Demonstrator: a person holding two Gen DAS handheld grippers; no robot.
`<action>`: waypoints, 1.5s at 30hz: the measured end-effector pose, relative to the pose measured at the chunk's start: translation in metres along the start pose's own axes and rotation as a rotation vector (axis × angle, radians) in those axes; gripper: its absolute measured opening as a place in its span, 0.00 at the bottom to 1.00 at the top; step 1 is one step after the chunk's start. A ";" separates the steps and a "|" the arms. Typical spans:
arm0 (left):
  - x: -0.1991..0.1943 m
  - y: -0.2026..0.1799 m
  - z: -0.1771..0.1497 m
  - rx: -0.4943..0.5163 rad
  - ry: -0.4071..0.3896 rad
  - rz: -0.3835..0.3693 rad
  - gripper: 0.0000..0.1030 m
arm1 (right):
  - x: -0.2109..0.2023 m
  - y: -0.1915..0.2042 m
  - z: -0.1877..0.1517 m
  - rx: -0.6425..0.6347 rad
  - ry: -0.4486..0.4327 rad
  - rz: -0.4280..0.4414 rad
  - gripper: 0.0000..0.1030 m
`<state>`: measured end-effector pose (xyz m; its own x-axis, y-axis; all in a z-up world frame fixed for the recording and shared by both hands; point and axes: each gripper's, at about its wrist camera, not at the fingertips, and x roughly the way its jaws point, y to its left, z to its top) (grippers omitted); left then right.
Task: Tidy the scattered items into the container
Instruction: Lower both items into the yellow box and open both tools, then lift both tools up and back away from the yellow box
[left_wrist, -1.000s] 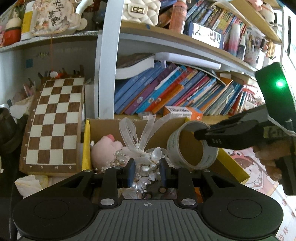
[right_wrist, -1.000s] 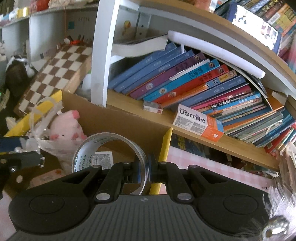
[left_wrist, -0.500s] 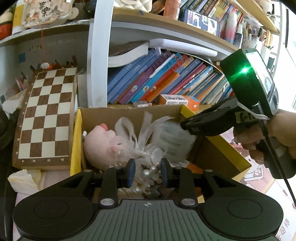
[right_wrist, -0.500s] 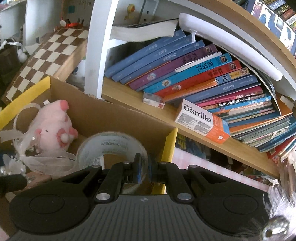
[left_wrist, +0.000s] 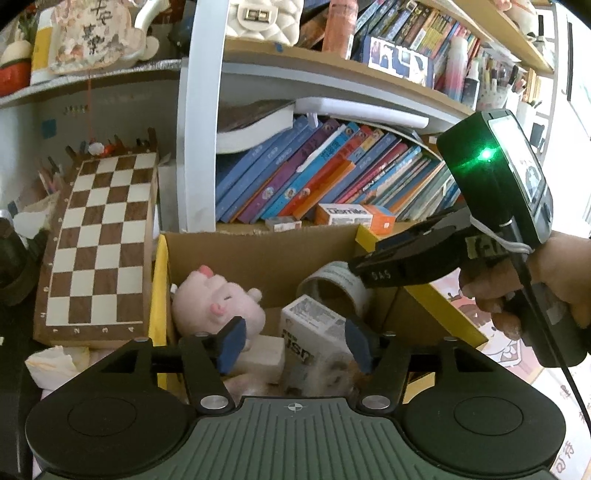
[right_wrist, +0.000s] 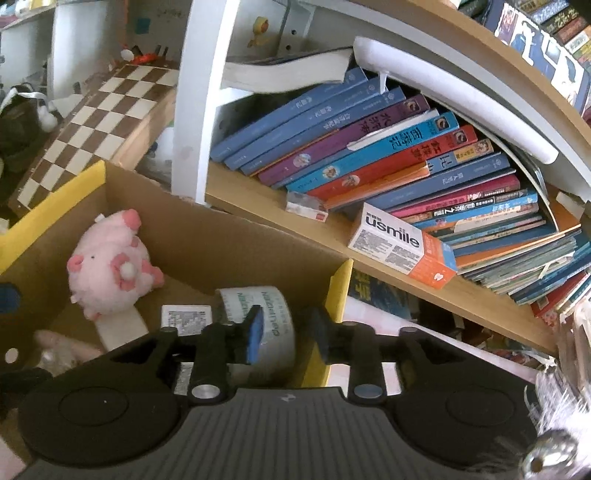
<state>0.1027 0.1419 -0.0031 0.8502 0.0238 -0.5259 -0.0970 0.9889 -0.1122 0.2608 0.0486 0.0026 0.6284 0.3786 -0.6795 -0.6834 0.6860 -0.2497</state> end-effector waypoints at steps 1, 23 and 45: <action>-0.003 -0.001 0.000 0.000 -0.004 0.001 0.60 | -0.003 0.001 0.000 0.000 -0.005 0.002 0.39; -0.070 -0.035 -0.010 0.036 -0.053 0.017 0.65 | -0.096 -0.004 -0.053 0.101 -0.067 0.033 0.45; -0.109 -0.074 -0.064 0.046 0.034 0.020 0.74 | -0.174 0.011 -0.167 0.238 -0.039 0.007 0.53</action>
<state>-0.0162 0.0563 0.0089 0.8303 0.0390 -0.5560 -0.0891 0.9940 -0.0634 0.0821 -0.1129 0.0029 0.6407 0.4046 -0.6526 -0.5839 0.8086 -0.0720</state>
